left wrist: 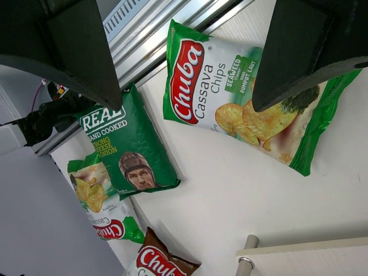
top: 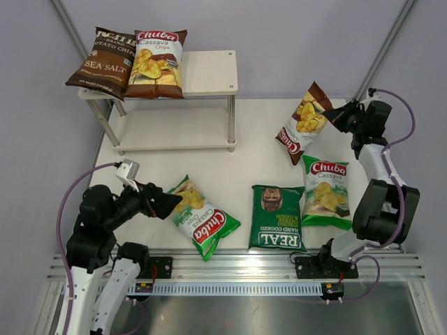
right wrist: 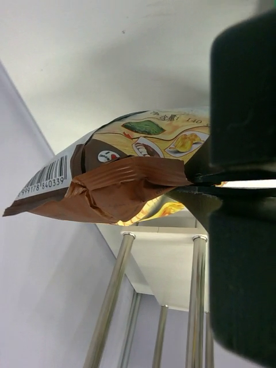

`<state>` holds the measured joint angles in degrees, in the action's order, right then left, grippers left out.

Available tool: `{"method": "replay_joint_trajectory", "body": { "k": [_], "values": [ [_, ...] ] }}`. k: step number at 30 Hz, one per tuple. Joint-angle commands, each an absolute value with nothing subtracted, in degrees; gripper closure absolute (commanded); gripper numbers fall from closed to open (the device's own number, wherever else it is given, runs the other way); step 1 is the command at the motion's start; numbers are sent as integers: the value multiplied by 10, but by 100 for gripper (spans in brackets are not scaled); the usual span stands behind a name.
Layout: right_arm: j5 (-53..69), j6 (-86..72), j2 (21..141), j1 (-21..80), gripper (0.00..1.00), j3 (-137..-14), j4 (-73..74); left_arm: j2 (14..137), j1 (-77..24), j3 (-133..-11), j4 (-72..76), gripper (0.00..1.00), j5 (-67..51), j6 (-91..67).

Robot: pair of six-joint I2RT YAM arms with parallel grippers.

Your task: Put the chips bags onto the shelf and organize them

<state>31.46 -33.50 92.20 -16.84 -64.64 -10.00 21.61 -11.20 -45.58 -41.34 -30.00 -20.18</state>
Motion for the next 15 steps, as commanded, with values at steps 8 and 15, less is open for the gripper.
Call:
{"method": "replay_joint_trajectory", "body": {
  "k": [8, 15],
  "values": [
    [245, -327, 740, -132, 100, -688, 57, 264, -114, -409, -264, 1, -347, -309],
    [279, -366, 662, -127, 100, -690, 86, 287, -126, -355, -98, 1, -354, -450]
  ]
}}
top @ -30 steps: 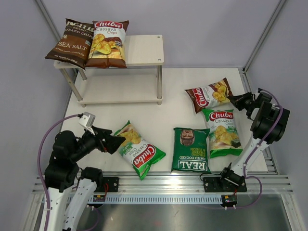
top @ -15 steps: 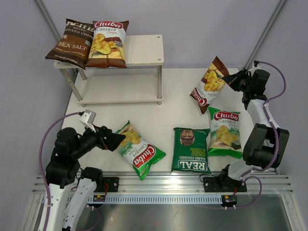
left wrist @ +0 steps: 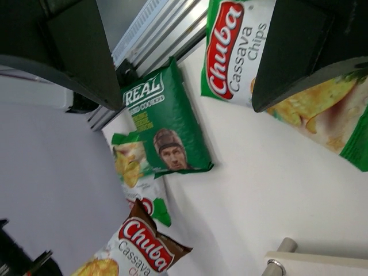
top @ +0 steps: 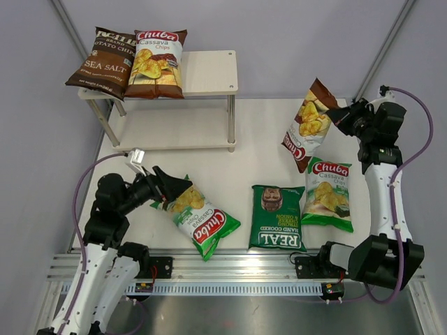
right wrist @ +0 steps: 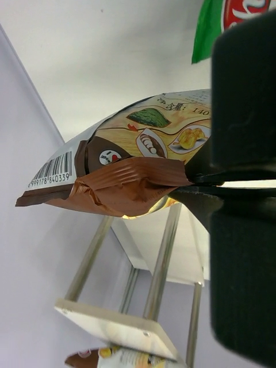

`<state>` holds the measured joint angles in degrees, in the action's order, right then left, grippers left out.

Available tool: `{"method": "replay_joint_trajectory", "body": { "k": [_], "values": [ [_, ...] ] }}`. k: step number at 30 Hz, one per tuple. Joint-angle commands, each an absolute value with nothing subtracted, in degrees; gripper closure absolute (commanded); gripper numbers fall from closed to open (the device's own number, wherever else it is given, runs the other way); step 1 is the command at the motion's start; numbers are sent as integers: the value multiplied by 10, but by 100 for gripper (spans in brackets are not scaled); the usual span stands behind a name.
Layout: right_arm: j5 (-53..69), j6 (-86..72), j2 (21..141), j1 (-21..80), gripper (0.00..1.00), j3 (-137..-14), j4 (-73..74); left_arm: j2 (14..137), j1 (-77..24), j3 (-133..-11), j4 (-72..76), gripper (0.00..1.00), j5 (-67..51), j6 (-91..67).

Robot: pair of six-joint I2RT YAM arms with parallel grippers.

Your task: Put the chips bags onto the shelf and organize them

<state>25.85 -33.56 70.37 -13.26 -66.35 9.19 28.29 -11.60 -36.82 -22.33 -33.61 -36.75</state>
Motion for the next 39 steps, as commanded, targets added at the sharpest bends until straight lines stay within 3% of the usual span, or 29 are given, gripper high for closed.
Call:
{"method": "replay_joint_trajectory", "body": {
  "k": [1, 11, 20, 30, 39],
  "values": [
    [297, -382, 654, -127, 100, -689, 84, 289, -130, -348, -66, 1, -345, -465],
    [385, -532, 550, -98, 100, -643, 6, 345, -267, -229, 205, 1, -172, -635],
    [441, -714, 476, -91, 100, -595, -143, 481, -365, -170, 505, 1, -101, -725],
    [454, -816, 428, -91, 100, -604, -192, 681, -486, -263, 763, 1, -84, -698],
    [473, -858, 421, -91, 100, -634, -202, 793, -551, -400, 752, 1, -79, -691]
  ]
}}
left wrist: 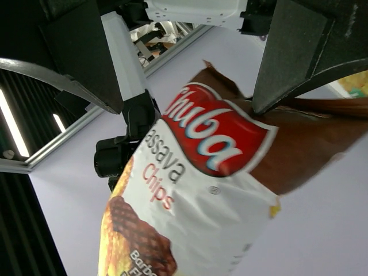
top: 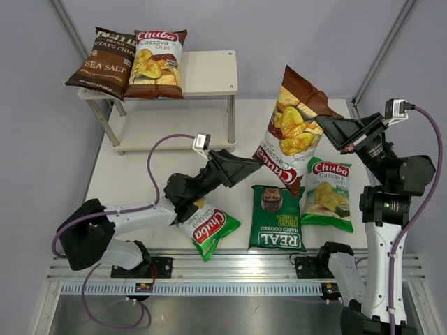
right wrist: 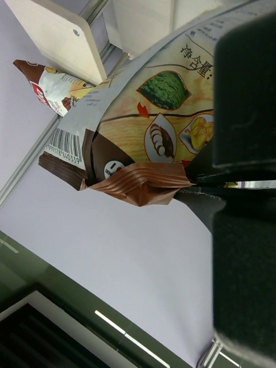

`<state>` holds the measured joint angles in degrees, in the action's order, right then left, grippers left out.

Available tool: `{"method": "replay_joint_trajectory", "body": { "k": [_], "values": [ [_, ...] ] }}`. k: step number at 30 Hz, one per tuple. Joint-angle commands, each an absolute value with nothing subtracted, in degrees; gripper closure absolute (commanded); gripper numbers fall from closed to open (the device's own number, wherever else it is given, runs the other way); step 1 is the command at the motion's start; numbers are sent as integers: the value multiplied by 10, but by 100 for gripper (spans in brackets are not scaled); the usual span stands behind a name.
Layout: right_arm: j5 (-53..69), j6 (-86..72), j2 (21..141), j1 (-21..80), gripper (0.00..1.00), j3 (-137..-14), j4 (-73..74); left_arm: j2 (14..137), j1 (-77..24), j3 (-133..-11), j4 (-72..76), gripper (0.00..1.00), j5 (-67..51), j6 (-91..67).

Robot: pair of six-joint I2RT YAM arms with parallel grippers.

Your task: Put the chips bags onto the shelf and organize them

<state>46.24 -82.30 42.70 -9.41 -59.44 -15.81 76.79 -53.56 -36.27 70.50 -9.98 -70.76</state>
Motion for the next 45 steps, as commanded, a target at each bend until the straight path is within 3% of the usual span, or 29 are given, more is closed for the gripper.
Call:
{"method": "replay_joint_trajectory", "body": {
  "k": [1, 18, 29, 43, 45],
  "values": [
    [474, -860, 421, -91, 100, -639, -204, 800, -556, -405, 753, 1, -75, -690],
    [449, -925, 445, -91, 100, -672, -276, 819, -614, -427, 831, 1, -47, -643],
    [465, -977, 439, -91, 100, -679, -315, 874, -628, -522, 950, 1, -80, -616],
    [468, -961, 425, -91, 100, -642, -314, 795, -637, -513, 924, 1, -93, -528],
    [469, -954, 423, -91, 100, -633, -312, 785, -637, -501, 923, 7, -84, -521]
  ]
}}
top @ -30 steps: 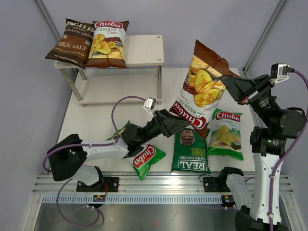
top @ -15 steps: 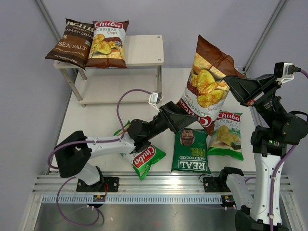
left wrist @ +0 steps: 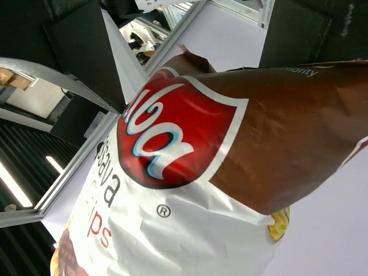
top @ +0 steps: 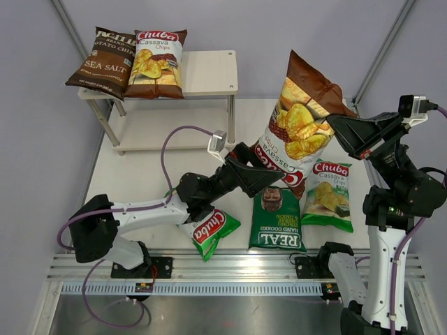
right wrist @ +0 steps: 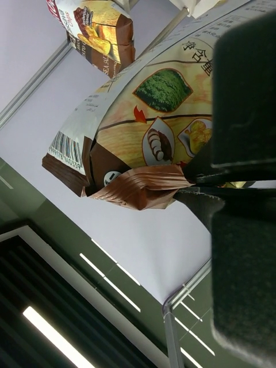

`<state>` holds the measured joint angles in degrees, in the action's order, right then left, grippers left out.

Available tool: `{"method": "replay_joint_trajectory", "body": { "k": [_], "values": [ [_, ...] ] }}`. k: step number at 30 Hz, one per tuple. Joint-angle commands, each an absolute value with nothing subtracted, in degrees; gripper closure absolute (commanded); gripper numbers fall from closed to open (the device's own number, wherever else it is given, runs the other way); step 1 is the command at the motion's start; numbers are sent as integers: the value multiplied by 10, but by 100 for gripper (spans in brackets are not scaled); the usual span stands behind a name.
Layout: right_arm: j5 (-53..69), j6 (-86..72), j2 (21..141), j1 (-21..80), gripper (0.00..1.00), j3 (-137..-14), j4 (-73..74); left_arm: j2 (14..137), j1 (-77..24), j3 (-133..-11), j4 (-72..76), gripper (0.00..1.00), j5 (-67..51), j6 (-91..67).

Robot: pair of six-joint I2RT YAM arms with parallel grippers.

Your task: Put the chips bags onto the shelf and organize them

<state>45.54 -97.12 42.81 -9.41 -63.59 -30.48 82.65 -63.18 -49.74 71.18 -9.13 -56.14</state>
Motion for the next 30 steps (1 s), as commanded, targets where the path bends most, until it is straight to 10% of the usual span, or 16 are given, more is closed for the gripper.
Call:
{"method": "replay_joint_trajectory", "body": {
  "k": [1, 9, 22, 30],
  "values": [
    [469, -956, 423, -91, 100, -620, -316, 769, -637, -487, 919, 9, -77, -510],
    [476, -946, 421, -91, 100, -568, -348, 694, -637, -453, 832, 36, -42, -456],
    [525, -925, 404, -91, 100, -554, -399, 688, -637, -507, 706, 18, -23, -443],
    [534, -880, 381, -91, 100, -553, -352, 671, -637, -502, 655, 62, 18, -430]
  ]
}}
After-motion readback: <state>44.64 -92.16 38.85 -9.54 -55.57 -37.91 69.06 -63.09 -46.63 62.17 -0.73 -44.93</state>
